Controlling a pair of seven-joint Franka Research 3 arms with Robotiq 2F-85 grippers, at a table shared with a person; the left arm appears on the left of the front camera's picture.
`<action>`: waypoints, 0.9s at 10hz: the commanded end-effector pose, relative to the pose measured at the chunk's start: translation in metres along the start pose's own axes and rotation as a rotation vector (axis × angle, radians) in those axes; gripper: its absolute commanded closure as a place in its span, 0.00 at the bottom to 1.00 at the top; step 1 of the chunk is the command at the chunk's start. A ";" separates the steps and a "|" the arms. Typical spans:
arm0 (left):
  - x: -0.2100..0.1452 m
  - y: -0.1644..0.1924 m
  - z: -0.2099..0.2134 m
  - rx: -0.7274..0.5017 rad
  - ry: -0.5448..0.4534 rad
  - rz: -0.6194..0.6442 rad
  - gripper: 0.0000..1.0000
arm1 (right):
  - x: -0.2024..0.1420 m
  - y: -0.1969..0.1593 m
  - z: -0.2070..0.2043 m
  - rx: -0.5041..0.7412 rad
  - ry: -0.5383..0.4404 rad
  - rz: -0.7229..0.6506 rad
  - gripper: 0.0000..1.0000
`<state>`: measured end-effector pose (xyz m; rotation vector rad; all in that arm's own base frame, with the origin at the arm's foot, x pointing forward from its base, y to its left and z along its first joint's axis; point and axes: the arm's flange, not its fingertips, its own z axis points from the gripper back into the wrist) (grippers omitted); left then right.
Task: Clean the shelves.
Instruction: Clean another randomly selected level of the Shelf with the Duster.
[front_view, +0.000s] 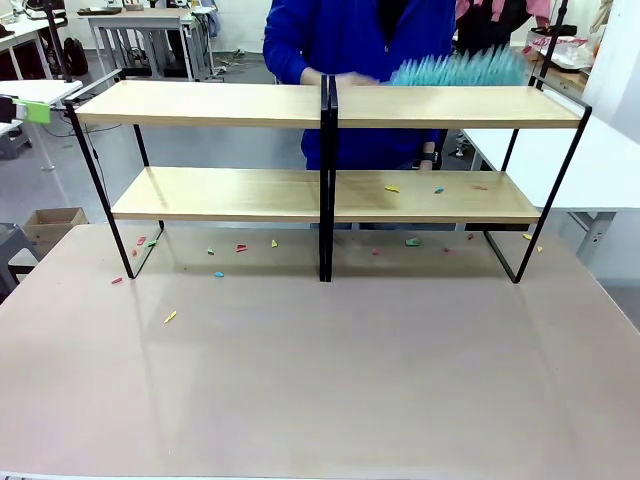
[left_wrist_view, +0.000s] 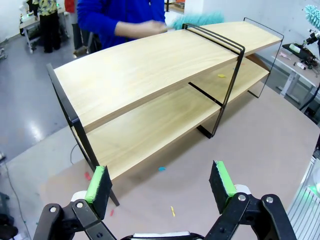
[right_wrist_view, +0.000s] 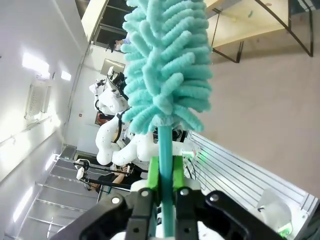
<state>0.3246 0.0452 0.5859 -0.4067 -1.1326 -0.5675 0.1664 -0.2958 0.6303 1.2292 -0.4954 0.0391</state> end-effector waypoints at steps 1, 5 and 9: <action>0.000 0.001 -0.001 0.001 0.005 -0.001 0.00 | -0.001 0.004 0.000 -0.007 -0.001 -0.019 0.88; 0.000 0.001 -0.001 0.001 0.005 -0.001 0.00 | -0.001 0.004 0.000 -0.007 -0.001 -0.019 0.88; 0.000 0.001 -0.001 0.001 0.005 -0.001 0.00 | -0.029 0.003 -0.044 -0.092 0.187 0.067 0.88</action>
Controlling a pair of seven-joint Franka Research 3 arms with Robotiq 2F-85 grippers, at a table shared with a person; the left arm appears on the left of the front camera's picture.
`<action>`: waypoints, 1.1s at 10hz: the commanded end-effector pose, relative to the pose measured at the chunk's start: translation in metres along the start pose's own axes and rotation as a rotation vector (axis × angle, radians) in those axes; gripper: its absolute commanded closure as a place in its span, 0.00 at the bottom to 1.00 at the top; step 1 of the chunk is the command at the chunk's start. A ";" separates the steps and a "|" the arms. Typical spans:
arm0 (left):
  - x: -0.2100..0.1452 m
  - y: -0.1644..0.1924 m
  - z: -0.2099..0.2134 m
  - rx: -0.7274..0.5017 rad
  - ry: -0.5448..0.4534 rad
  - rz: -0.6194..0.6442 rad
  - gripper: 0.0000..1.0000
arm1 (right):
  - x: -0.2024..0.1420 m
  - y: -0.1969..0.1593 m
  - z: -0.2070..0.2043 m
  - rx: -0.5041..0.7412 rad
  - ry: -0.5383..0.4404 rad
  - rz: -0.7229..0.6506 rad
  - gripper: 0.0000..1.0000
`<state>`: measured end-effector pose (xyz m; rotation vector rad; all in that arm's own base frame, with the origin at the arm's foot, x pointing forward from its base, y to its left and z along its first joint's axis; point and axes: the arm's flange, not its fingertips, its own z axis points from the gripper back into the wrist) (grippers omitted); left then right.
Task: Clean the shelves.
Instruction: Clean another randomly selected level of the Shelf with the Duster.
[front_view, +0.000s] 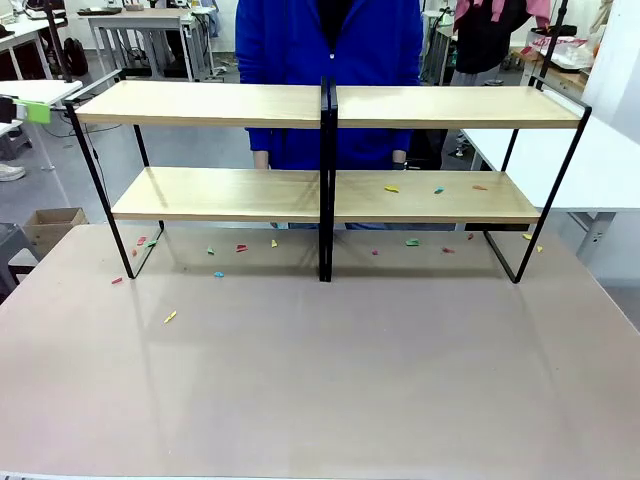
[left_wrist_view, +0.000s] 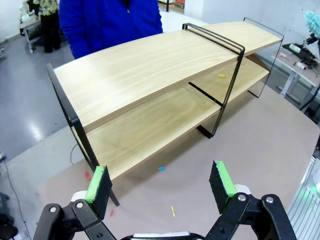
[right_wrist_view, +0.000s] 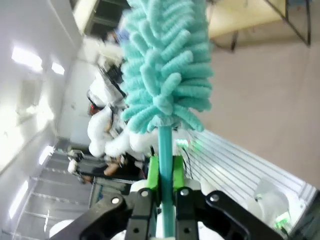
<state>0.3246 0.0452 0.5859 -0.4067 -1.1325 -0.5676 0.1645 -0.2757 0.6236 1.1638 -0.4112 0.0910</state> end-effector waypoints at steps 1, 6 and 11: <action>0.000 0.001 -0.001 0.002 0.005 -0.001 0.00 | -0.035 0.001 -0.047 -0.078 0.185 0.078 0.88; 0.000 0.001 -0.001 0.002 0.005 -0.001 0.00 | -0.069 -0.005 -0.116 -0.221 0.440 0.007 0.88; 0.000 0.001 -0.001 0.002 0.005 -0.001 0.00 | -0.067 -0.036 -0.302 -0.409 0.717 0.085 0.88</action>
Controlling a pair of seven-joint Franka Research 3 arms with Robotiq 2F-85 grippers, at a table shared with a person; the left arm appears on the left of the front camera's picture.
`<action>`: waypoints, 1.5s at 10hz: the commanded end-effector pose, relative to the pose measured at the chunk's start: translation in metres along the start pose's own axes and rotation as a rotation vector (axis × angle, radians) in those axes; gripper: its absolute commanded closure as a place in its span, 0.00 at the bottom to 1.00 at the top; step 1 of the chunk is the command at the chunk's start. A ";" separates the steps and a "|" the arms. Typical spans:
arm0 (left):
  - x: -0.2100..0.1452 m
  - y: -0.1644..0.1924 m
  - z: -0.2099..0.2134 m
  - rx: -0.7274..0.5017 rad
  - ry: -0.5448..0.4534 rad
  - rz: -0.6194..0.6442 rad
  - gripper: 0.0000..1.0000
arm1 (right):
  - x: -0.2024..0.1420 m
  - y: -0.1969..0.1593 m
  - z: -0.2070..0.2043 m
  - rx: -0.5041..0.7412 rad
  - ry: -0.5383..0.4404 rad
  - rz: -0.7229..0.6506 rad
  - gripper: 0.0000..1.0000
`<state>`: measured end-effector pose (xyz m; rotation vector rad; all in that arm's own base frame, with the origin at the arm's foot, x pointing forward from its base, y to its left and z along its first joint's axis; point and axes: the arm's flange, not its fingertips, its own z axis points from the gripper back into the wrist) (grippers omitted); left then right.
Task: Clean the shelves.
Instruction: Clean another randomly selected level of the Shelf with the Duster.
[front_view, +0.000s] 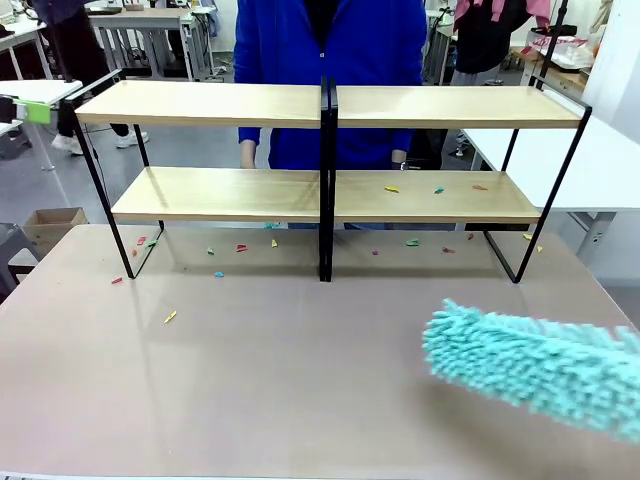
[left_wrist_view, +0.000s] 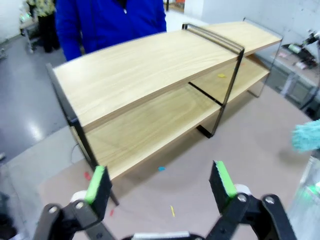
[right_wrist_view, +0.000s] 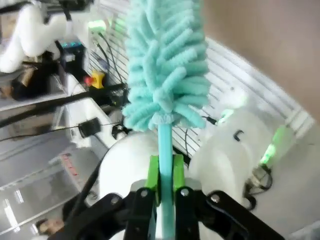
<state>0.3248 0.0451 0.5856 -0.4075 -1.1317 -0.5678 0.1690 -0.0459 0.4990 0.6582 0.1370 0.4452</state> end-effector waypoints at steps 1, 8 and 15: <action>0.000 0.000 -0.001 0.002 0.005 -0.001 0.00 | 0.065 -0.002 -0.057 0.019 -0.033 -0.005 0.88; 0.000 0.000 -0.001 0.002 0.005 -0.001 0.00 | 0.159 0.004 -0.080 -0.082 -0.017 -0.036 0.88; 0.000 0.000 -0.001 0.002 0.005 -0.001 0.00 | 0.032 -0.085 0.053 0.130 -0.033 -0.126 0.88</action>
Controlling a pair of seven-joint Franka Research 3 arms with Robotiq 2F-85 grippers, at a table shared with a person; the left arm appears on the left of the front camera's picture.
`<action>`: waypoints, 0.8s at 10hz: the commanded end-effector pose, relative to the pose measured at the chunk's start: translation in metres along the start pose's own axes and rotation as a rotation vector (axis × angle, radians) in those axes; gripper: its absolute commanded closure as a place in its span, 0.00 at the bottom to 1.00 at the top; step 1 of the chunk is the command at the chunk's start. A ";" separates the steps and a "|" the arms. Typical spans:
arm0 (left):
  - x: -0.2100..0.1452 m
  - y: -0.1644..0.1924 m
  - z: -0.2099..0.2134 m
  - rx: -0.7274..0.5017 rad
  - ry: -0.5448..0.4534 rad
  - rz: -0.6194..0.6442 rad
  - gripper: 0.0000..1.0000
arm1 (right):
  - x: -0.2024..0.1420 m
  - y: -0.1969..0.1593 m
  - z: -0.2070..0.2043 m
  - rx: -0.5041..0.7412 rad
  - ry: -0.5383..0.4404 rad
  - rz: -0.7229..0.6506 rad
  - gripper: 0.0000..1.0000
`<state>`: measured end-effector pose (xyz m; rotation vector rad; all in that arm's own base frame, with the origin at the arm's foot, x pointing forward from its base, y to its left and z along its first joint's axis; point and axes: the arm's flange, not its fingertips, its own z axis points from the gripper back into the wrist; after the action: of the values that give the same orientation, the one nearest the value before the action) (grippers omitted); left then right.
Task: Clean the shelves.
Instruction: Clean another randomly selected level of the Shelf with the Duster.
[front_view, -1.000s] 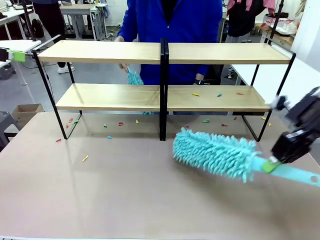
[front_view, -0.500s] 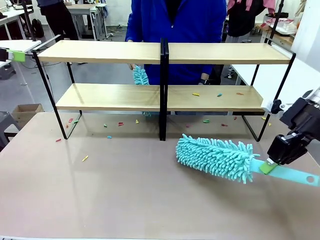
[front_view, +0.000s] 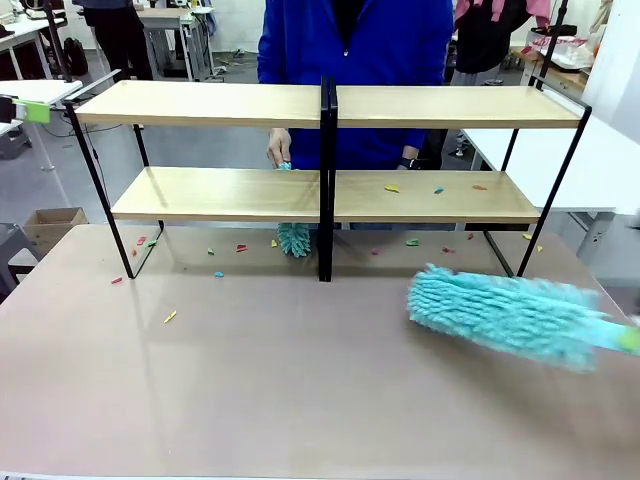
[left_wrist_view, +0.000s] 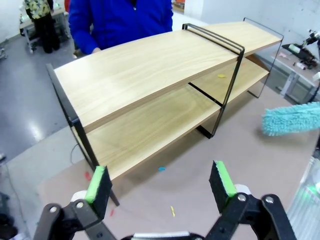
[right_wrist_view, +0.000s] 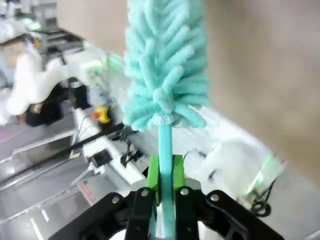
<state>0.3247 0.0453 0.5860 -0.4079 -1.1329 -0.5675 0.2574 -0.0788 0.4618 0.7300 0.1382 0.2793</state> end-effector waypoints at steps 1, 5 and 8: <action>-0.001 0.000 -0.001 0.002 0.006 -0.001 0.00 | -0.058 -0.026 0.061 0.085 0.030 0.004 0.88; -0.001 0.000 -0.001 0.002 0.006 -0.001 0.00 | -0.080 -0.058 0.059 0.162 -0.038 0.011 0.88; -0.001 0.000 -0.001 0.002 0.006 -0.001 0.00 | -0.062 -0.052 0.051 0.146 -0.037 0.038 0.88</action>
<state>0.3247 0.0452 0.5859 -0.4077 -1.1326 -0.5678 0.2164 -0.1712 0.4659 0.8803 0.1442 0.2622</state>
